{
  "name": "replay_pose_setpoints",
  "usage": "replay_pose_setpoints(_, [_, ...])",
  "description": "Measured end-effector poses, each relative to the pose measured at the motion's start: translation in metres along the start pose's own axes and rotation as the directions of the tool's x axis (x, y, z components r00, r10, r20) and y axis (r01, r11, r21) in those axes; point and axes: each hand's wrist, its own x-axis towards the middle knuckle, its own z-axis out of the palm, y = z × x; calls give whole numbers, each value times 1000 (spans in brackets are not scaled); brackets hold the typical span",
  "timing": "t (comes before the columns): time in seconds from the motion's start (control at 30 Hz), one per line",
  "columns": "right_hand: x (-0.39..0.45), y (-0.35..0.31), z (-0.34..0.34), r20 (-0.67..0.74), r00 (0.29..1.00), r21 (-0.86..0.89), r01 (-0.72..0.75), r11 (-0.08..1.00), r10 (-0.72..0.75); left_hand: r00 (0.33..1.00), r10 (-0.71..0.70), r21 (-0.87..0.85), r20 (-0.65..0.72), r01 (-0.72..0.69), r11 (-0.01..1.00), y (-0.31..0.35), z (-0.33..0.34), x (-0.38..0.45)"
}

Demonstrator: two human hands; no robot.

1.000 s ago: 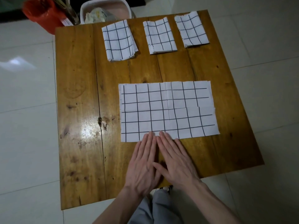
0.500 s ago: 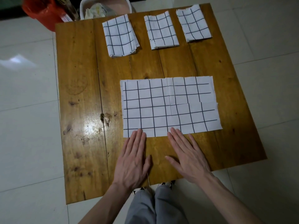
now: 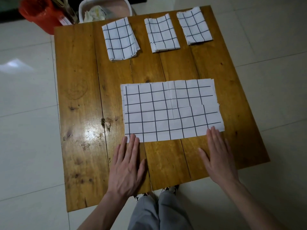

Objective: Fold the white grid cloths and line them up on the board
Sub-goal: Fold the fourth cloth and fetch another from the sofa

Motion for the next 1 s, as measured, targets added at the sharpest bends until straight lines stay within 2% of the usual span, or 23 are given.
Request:
replay_pose_setpoints(0.1, [0, -1, 3, -13, 1000, -4, -9, 1000, 9, 1000, 1, 15, 9, -1, 1000, -1, 0, -1])
replay_pose_setpoints(0.27, [1, 2, 0, -53, 981, 43, -187, 981, 189, 1000, 17, 40, -5, -17, 999, -4, 3, -2])
replay_pose_setpoints(0.37, [0, -1, -2, -86, 979, 32, -182, 983, 184, 1000, 10, 32, -17, -9, 999, -3, 3, -1])
replay_pose_setpoints(0.6, [2, -6, -9, -140, 964, 136, -208, 969, 226, 999, -26, -1, -46, 26, 1000, 7, -1, 1])
replay_pose_setpoints(0.73, [1, -3, -13, -131, 967, 122, -202, 972, 218, 998, -37, -22, -55, 36, 999, 16, -7, 8])
replay_pose_setpoints(0.9, [5, -2, -25, -151, 955, 184, -228, 956, 256, 991, 116, -45, -67, -119, 992, 35, -14, 39])
replay_pose_setpoints(1.0, [17, -8, -36, -161, 911, 301, -322, 898, 381, 975, 216, -21, -49, -217, 976, 45, -15, 64])
